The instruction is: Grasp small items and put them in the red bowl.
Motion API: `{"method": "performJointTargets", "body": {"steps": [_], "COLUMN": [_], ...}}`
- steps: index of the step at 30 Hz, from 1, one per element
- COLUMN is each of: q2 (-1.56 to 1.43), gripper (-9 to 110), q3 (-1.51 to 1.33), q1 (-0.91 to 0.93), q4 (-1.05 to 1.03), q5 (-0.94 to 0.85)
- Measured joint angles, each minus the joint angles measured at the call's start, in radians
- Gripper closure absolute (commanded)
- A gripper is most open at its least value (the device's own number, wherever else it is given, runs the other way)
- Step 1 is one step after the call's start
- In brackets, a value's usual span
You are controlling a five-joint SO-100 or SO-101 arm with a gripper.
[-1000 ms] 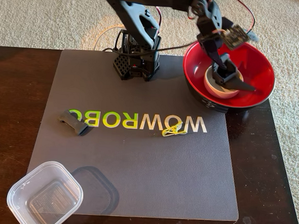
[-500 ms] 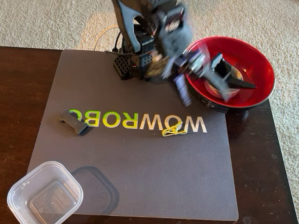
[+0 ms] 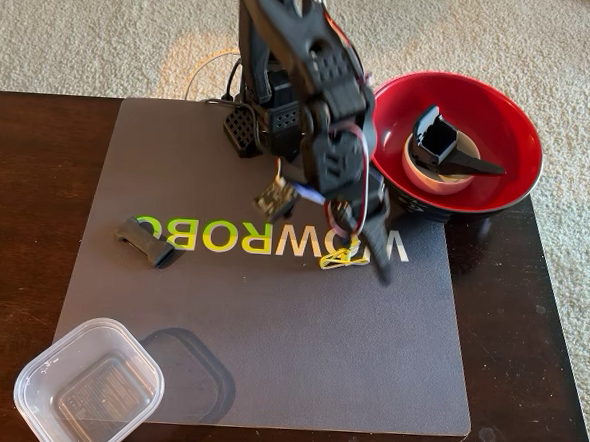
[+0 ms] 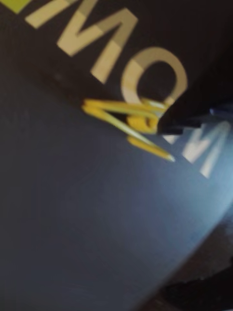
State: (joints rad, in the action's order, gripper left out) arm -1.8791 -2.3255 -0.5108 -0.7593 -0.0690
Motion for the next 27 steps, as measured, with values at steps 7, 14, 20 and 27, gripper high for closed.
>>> {"method": "performJointTargets", "body": {"steps": [7,14,20,27], "q2": [0.067,-0.04,-0.311,-0.357], "gripper": [66,67,67,67], "q3": [0.037,-0.008,-0.008,-0.043], "q1": [0.037,0.035,0.028,0.066], "q4": [-0.031,-0.081,-0.161,-0.204], "q5": [-0.043,0.021,0.061,0.101]}}
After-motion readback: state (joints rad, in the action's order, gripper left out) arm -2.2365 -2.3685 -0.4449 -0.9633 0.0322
